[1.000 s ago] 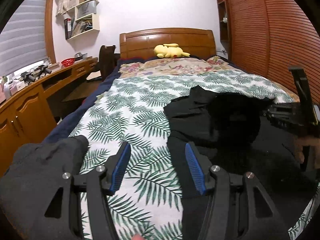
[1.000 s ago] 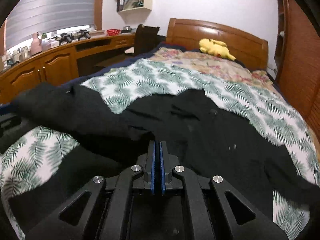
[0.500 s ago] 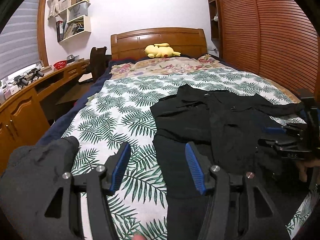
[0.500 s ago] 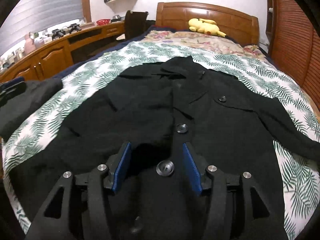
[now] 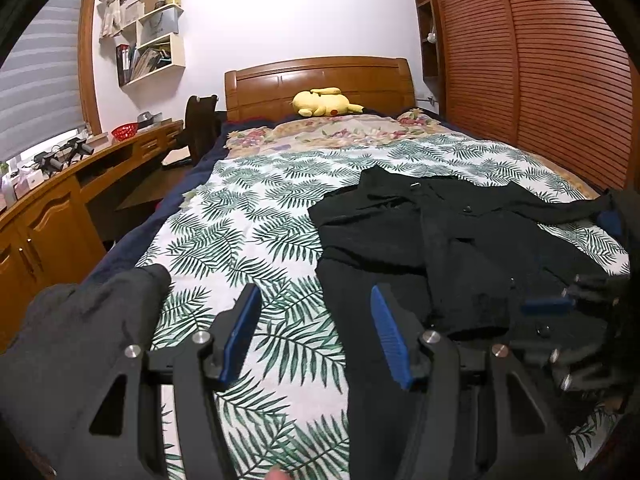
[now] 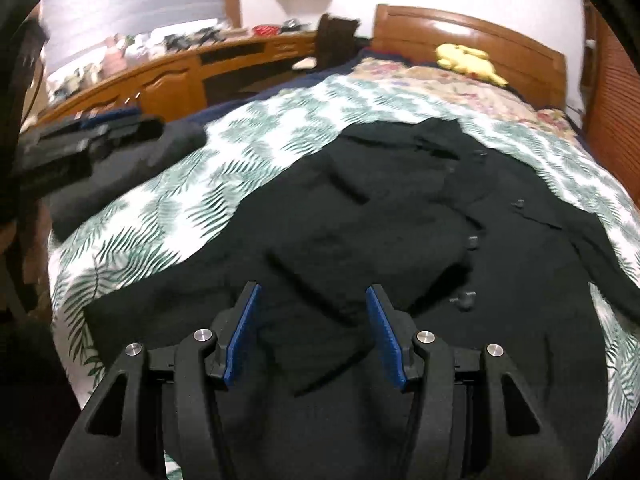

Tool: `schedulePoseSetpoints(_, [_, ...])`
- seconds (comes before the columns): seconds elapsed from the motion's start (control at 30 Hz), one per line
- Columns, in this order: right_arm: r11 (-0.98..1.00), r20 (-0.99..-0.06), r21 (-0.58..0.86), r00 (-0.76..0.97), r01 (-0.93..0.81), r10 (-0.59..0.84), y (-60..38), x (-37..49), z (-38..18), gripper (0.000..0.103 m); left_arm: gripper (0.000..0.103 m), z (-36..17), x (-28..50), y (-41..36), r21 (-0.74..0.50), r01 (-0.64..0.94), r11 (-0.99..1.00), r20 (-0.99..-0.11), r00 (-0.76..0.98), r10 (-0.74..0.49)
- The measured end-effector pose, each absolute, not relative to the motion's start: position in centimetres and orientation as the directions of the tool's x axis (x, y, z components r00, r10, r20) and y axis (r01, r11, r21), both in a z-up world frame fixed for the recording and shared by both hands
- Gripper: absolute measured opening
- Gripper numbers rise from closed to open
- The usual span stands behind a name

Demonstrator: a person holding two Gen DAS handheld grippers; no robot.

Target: Fold large clothes

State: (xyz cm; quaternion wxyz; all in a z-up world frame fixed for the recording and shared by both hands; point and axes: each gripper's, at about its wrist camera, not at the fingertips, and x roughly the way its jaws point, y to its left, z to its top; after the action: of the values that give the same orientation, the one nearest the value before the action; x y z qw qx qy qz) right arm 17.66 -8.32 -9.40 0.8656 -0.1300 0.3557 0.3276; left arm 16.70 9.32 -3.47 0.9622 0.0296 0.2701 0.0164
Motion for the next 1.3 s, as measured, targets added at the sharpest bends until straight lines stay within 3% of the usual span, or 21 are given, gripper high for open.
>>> schedulePoseSetpoints(0.5, [0.714, -0.815, -0.062, 0.448, -0.697, 0.367, -5.3, 19.2, -14.3, 0.054, 0.056, -3.4, 16.9, 10.1, 0.064, -0.016, 0.998, -0.524, 0.85, 0.047])
schedulePoseSetpoints(0.57, [0.714, -0.819, -0.076, 0.452, -0.696, 0.353, -5.6, 19.3, -14.5, 0.038, 0.056, -3.5, 17.0, 9.9, 0.068, -0.012, 0.998, -0.526, 0.849, 0.046])
schedulePoseSetpoints(0.63, [0.715, -0.815, -0.105, 0.472, -0.691, 0.336, -5.9, 19.2, -14.5, 0.017, 0.056, -3.7, 17.2, 9.6, 0.071, -0.007, 0.997, -0.531, 0.846, 0.044])
schedulePoseSetpoints(0.67, [0.717, -0.812, -0.126, 0.486, -0.686, 0.323, -6.2, 19.1, -14.5, 0.014, 0.056, -3.8, 17.2, 9.5, 0.069, -0.003, 0.998, -0.533, 0.845, 0.04])
schedulePoseSetpoints(0.8, [0.746, -0.775, -0.151, 0.546, -0.648, 0.318, -7.9, 18.5, -13.1, 0.006, 0.056, -4.2, 17.4, 8.6, 0.076, 0.012, 0.997, -0.542, 0.84, 0.031])
schedulePoseSetpoints(1.07, [0.834, -0.618, -0.085, 0.685, -0.546, 0.386, -14.7, 17.3, -5.2, 0.005, 0.056, -4.3, 17.5, 6.6, 0.087, 0.043, 0.995, -0.538, 0.843, 0.01])
schedulePoseSetpoints(1.3, [0.868, -0.558, -0.033, 0.73, -0.495, 0.395, -18.8, 16.6, -0.8, 0.005, 0.056, -4.0, 18.4, 4.1, 0.092, 0.086, 0.992, -0.536, 0.844, -0.023])
